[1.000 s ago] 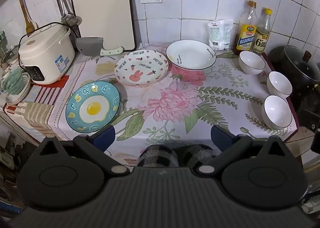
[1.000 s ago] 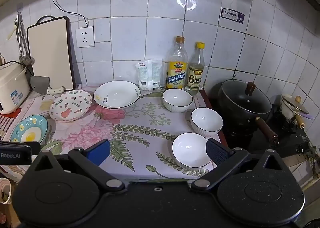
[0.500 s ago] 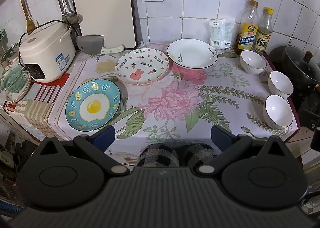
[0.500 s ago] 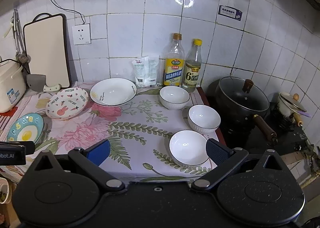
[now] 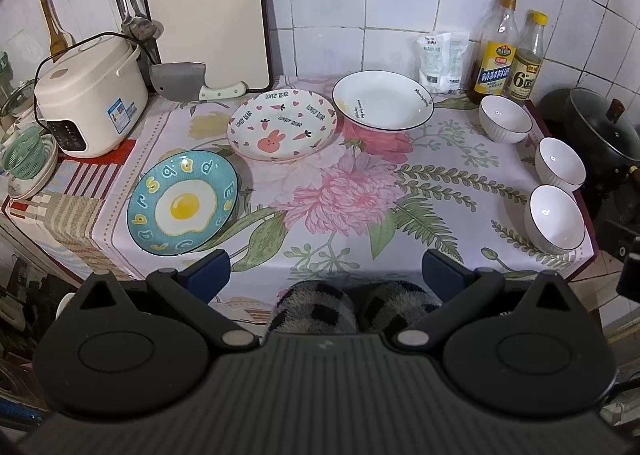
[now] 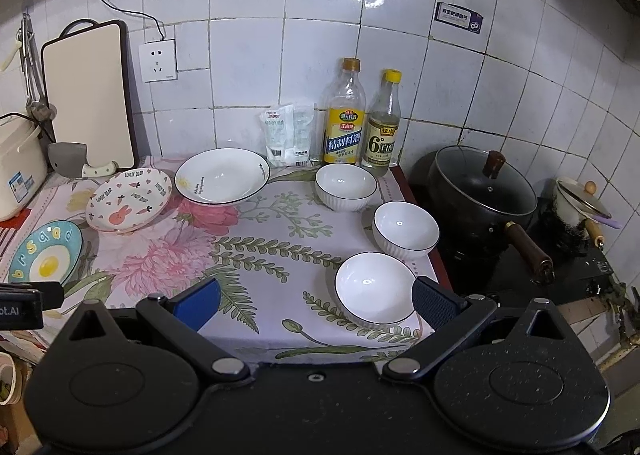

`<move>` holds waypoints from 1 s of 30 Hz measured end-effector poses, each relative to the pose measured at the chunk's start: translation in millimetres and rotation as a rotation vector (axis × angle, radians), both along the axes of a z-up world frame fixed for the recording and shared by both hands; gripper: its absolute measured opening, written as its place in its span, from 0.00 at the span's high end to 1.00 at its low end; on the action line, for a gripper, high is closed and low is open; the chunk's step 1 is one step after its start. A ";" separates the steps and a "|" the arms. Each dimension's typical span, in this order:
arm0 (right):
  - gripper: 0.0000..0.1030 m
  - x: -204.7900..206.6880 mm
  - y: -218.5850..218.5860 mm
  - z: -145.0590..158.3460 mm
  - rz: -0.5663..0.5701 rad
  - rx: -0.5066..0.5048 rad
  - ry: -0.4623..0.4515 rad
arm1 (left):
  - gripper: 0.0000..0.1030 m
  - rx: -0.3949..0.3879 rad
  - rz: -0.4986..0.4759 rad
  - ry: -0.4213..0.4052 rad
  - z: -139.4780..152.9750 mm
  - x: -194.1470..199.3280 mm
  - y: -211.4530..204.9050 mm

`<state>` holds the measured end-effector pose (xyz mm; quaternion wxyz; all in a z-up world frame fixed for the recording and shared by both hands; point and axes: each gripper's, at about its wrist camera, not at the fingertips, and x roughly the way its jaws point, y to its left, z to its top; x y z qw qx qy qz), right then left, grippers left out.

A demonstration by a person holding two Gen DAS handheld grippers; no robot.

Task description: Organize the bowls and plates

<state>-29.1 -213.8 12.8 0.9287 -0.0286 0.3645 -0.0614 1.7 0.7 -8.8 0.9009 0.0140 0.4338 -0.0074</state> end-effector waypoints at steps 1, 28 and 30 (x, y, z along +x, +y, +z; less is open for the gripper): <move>0.00 0.4 0.0 -0.2 0.000 -0.001 0.002 | 0.00 0.000 0.000 -0.002 -0.4 -0.5 -0.2; 0.00 2.4 2.9 -7.4 0.004 -0.015 0.026 | 0.00 -0.006 0.001 0.003 -1.6 -1.3 -1.6; 0.00 2.4 2.8 -7.7 0.004 -0.015 0.025 | 0.00 -0.006 0.001 0.003 -1.8 -1.1 -2.4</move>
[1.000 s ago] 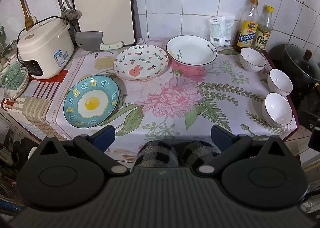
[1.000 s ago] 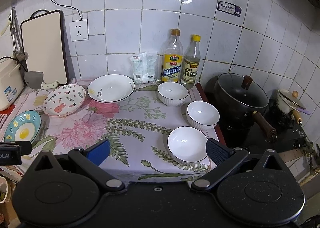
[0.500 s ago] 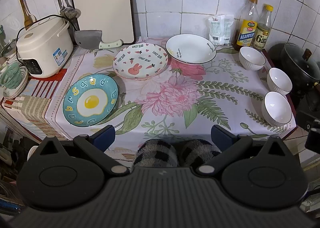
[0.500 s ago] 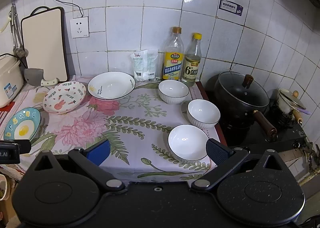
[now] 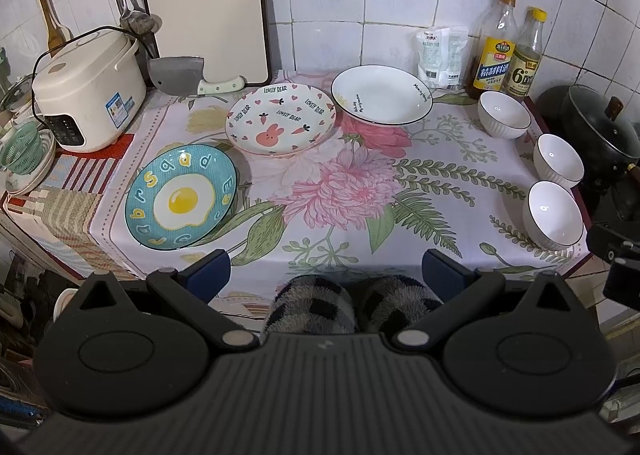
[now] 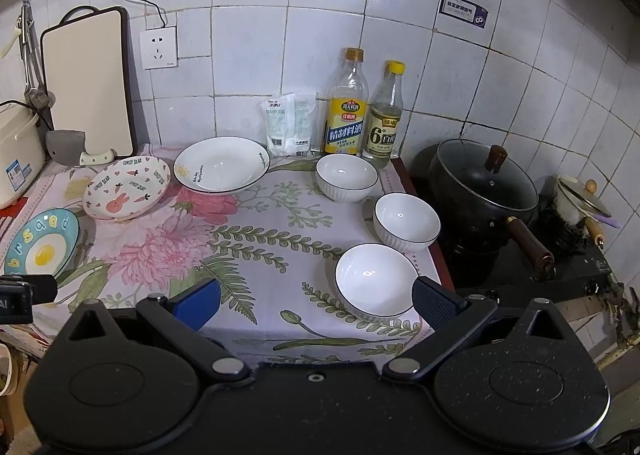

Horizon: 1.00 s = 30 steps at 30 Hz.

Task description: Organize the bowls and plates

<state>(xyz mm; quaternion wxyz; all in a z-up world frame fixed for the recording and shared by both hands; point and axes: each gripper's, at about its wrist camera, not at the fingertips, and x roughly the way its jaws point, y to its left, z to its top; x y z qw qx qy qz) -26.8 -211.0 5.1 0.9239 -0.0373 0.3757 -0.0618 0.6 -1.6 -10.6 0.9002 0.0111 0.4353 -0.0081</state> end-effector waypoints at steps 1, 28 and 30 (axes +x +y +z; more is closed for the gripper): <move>0.00 -0.1 0.0 -0.1 0.000 0.000 0.000 | 0.00 0.002 0.000 0.001 0.1 0.2 -0.2; 0.00 7.2 0.3 -13.2 0.010 0.001 0.036 | 0.00 -0.040 -0.035 -0.076 -7.7 -5.1 5.4; 0.00 11.5 0.2 -16.2 0.009 0.001 0.046 | 0.00 -0.060 -0.033 -0.085 -7.3 -1.9 8.5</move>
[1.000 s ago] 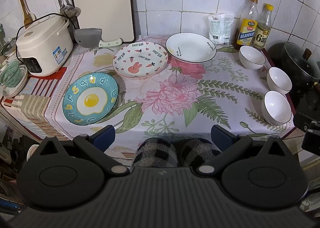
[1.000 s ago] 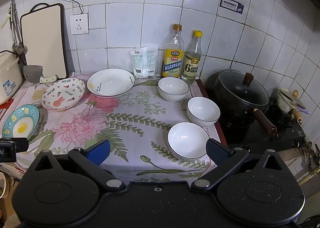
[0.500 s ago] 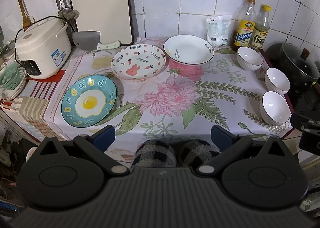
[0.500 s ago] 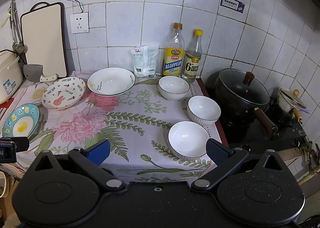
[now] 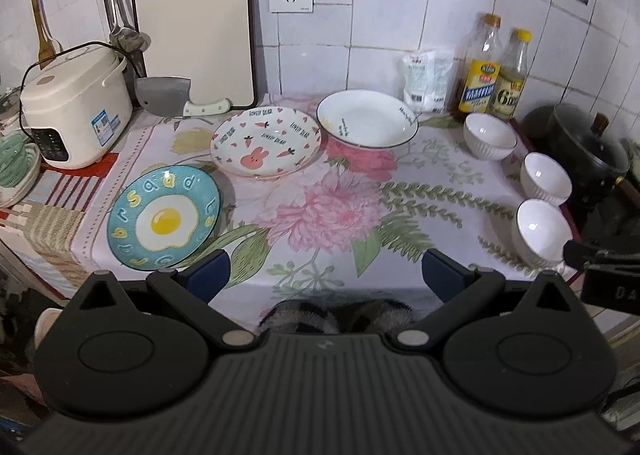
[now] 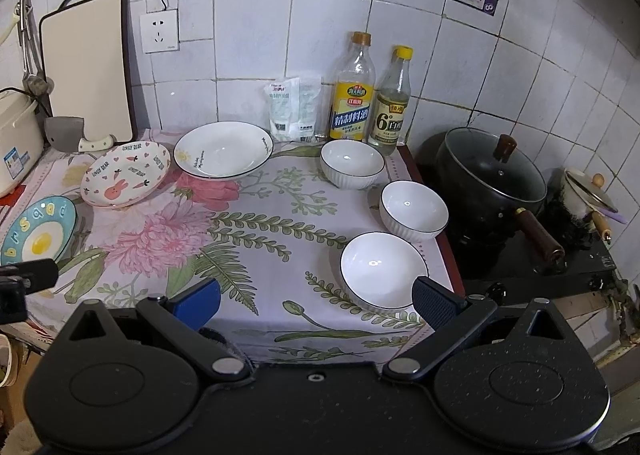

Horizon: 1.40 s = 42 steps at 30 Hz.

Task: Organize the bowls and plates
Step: 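Move both grippers to the rim of the white 'Hello day' plate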

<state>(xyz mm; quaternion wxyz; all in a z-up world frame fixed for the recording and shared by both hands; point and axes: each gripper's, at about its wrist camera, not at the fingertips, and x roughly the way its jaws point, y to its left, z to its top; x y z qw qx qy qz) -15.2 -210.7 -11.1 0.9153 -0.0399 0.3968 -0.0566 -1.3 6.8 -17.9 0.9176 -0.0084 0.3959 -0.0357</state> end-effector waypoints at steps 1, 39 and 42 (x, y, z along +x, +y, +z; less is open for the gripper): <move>0.00 2.3 -0.3 -1.1 0.000 -0.001 0.007 | 0.00 -0.010 0.000 -0.004 -0.1 1.7 1.5; 0.03 296.8 -13.8 -125.0 0.092 0.603 -0.073 | 0.07 -0.182 0.158 -0.076 -118.8 268.7 -20.4; 0.07 314.9 -14.9 -142.6 0.076 0.619 -0.040 | 0.13 -0.157 0.171 -0.046 -136.3 283.8 -29.2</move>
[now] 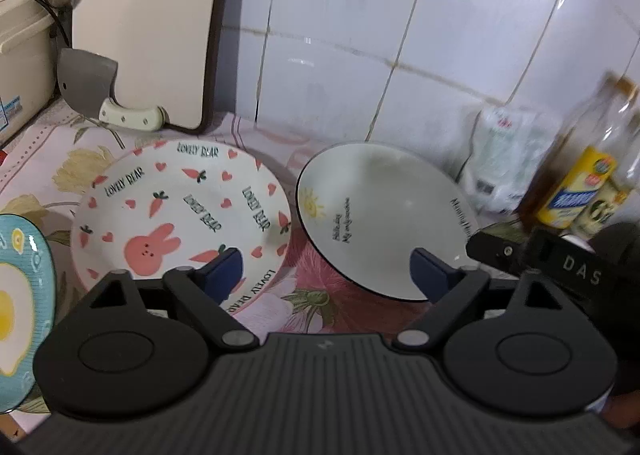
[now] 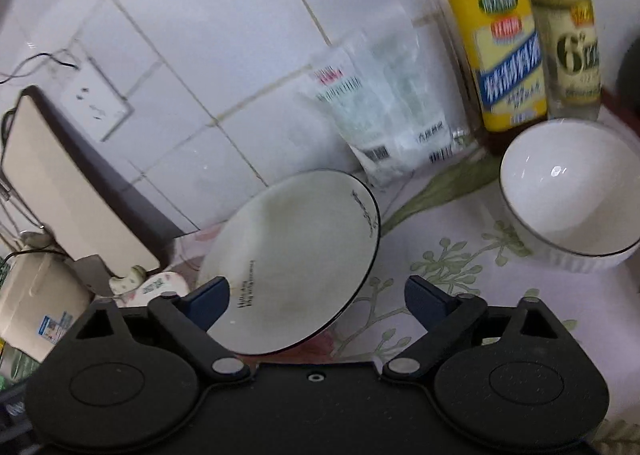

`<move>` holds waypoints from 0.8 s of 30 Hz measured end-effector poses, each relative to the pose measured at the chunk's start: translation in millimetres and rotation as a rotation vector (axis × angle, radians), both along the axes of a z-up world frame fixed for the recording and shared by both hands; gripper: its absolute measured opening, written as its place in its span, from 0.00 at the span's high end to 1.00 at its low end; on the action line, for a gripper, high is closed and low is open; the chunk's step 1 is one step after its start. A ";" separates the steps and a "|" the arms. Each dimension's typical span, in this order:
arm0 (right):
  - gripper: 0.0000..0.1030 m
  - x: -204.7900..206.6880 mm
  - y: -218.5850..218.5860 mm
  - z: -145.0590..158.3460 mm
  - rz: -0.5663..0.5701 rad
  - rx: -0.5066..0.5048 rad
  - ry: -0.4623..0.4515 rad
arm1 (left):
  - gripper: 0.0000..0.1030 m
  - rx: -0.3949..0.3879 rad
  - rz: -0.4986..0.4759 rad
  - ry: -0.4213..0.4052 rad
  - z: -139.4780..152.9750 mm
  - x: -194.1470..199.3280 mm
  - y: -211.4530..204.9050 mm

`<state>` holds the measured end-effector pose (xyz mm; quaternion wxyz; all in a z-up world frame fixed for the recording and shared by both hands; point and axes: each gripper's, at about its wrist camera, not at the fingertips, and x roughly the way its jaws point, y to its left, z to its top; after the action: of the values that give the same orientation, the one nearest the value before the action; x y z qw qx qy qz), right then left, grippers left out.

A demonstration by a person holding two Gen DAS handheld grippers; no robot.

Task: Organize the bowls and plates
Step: 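Move both grippers to the rim of the white 'Hello day' plate, then close the left gripper on the white plate rim while the right gripper also closes on it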

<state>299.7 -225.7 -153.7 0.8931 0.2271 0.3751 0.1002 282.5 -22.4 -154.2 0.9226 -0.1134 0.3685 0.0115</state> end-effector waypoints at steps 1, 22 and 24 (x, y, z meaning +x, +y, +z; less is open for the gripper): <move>0.07 4.5 0.9 -5.0 0.002 -0.008 0.007 | 0.13 0.005 0.002 0.011 -5.2 4.6 -2.7; 0.79 45.1 3.8 -43.6 -0.088 0.011 0.072 | 0.78 -0.167 0.027 0.190 -51.0 53.1 -7.5; 0.83 44.9 0.4 -45.3 -0.089 0.014 0.071 | 0.78 -0.183 0.033 0.193 -53.8 53.3 -8.2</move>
<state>344.5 -225.3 -199.1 0.8811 0.2534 0.3955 0.0550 335.8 -30.6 -208.0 0.8684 -0.2016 0.4530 0.0040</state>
